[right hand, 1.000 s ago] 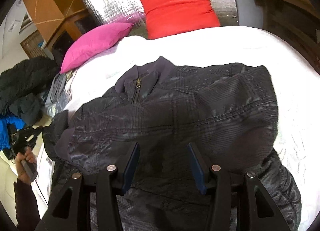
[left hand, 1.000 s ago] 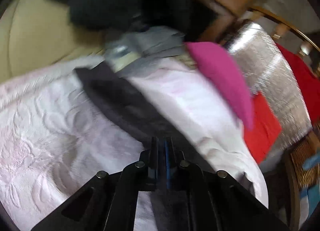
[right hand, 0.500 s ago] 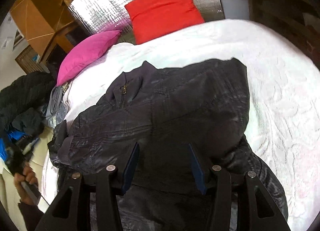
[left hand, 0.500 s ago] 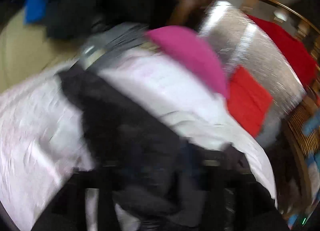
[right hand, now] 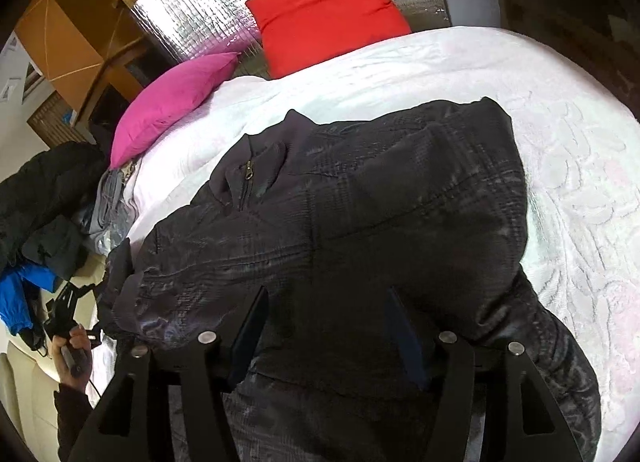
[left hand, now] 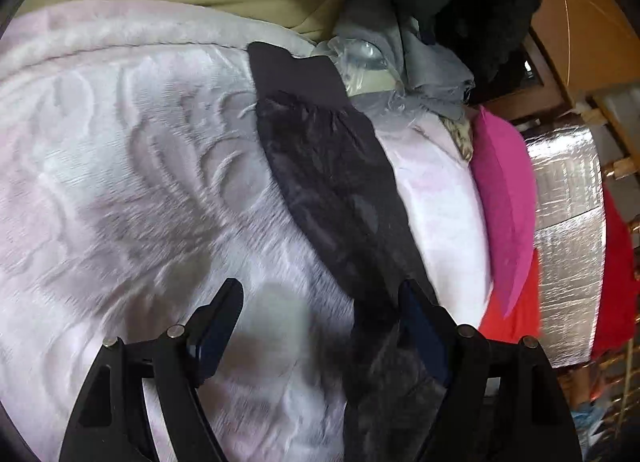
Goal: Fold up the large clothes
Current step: 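Fold the held sleeve across the jacket body with the left tool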
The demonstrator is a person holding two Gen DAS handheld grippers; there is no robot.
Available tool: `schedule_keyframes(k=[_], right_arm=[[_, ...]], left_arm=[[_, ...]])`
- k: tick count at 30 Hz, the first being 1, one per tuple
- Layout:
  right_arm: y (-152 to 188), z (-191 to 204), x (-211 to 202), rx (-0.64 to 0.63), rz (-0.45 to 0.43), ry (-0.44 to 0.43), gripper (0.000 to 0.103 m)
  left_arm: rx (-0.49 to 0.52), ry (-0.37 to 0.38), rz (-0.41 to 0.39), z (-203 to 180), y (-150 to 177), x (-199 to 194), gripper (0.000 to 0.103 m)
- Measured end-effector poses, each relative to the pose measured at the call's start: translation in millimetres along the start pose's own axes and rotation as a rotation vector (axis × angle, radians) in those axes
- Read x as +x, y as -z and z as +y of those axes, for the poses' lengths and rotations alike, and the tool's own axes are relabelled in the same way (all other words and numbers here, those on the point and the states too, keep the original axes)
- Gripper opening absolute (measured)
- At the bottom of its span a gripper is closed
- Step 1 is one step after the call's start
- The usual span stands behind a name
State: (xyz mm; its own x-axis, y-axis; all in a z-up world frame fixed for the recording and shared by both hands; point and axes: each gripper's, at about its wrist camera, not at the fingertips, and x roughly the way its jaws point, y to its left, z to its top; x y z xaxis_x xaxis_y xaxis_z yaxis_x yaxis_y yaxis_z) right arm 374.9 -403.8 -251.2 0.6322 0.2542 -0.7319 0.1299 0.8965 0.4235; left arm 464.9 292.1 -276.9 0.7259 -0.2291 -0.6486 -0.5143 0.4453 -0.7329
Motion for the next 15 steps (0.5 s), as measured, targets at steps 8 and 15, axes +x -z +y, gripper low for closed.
schedule_keyframes(k=[8,15], right_arm=[[1,2,10,-0.032,-0.002,0.025,0.065],[0,2,5,-0.044,-0.013,0.039,0.065]], left_arm=[[0.037,0.034,0.005,-13,-5,26,0.072],[0.258,-0.097,-0.057,-61,12,23,0.011]])
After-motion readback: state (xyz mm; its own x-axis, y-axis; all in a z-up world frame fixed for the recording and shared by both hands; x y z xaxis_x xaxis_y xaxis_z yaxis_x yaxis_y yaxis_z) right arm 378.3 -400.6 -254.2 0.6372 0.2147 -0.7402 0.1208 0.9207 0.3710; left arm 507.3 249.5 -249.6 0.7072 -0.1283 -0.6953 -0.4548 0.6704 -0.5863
